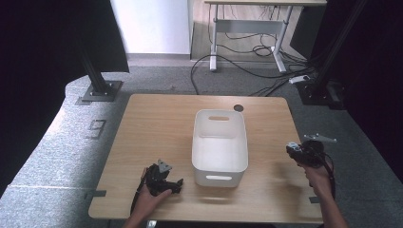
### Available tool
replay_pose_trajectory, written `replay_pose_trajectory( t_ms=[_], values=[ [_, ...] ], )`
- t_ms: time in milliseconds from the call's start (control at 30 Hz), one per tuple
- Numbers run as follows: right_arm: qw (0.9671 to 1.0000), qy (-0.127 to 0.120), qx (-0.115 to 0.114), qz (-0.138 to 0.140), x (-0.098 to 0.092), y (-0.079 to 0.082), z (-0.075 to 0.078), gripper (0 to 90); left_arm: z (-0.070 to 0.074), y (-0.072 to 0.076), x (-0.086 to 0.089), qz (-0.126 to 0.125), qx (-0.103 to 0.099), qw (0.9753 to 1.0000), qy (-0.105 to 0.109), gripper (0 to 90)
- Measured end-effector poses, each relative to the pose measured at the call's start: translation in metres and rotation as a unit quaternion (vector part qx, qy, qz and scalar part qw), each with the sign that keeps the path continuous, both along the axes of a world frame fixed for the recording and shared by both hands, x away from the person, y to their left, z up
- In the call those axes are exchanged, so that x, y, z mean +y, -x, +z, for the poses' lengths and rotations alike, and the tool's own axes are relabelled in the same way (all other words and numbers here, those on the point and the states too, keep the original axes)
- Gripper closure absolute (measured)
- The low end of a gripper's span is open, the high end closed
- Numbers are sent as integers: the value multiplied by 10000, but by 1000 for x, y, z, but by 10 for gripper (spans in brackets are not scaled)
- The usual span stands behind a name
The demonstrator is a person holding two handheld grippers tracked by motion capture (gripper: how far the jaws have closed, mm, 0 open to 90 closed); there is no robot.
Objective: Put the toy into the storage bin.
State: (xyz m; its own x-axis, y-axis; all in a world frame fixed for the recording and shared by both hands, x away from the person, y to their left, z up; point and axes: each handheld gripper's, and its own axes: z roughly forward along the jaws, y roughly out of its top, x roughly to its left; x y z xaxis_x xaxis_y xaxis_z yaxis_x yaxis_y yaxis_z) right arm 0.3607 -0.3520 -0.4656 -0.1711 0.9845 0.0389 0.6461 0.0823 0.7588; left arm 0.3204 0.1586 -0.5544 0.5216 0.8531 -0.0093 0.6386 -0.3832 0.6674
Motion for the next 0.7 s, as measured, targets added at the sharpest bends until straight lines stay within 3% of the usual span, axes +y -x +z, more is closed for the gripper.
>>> replay_pose_trajectory(
  t_ms=[367,700],
  values=[
    [9998,-12,-30,194,16,17,6,503,0,0,0,-2,-3,10000,-2,10],
    [9994,-52,-98,325,35,12,11,503,0,0,0,-1,-2,10000,-1,9]
  ],
)
